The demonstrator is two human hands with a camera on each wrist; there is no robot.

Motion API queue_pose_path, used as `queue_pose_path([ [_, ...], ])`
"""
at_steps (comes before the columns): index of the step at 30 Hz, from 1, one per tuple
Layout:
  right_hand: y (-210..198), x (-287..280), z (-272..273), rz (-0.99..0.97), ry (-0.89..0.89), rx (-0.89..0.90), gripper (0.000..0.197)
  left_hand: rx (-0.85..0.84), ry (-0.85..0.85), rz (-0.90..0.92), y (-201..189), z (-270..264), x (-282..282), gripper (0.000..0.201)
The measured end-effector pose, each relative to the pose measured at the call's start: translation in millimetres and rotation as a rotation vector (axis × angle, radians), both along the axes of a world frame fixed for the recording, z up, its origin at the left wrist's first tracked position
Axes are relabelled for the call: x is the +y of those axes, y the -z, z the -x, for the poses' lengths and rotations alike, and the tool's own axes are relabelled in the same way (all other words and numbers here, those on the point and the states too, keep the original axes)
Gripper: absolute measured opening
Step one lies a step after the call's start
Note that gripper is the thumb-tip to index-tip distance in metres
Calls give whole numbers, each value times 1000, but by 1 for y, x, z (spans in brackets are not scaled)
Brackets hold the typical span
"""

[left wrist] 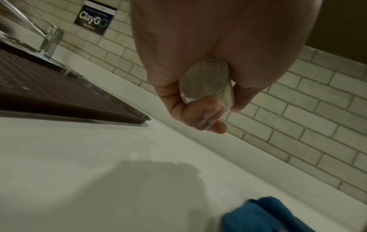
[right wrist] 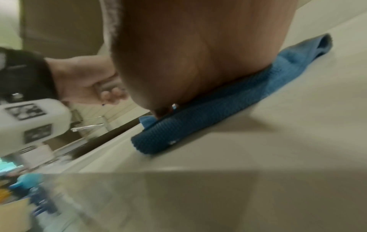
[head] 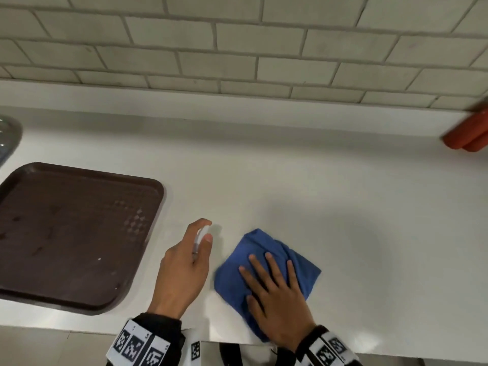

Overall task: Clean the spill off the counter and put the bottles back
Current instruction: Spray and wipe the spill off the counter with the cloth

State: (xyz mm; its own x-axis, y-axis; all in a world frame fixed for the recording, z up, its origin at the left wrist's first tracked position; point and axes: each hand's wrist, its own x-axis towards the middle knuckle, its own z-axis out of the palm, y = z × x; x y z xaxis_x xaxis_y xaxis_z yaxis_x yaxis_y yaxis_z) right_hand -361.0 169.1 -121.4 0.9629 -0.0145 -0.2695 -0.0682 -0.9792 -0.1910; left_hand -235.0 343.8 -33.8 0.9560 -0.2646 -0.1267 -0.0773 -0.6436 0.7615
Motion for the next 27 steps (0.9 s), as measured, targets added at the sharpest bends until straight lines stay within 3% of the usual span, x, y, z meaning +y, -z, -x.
queue_pose_path([
  [4,-6,-66,15,3,199,97,57,23,67,-9,0,7,-10,32],
  [8,-11,-117,-38,19,382,178,71,19,96,-9,-1,10,-8,30],
  [11,-11,-114,-110,19,439,186,63,24,85,-6,0,13,-2,30],
  [14,-10,-66,-145,7,326,192,62,22,58,-1,0,17,9,31],
  [18,-3,23,-105,-10,80,71,67,34,10,-3,5,18,25,30],
  [21,2,50,-49,-13,-35,-28,59,44,-2,-14,9,17,29,30],
  [27,-2,-26,12,19,118,29,56,47,35,-19,7,24,19,33],
])
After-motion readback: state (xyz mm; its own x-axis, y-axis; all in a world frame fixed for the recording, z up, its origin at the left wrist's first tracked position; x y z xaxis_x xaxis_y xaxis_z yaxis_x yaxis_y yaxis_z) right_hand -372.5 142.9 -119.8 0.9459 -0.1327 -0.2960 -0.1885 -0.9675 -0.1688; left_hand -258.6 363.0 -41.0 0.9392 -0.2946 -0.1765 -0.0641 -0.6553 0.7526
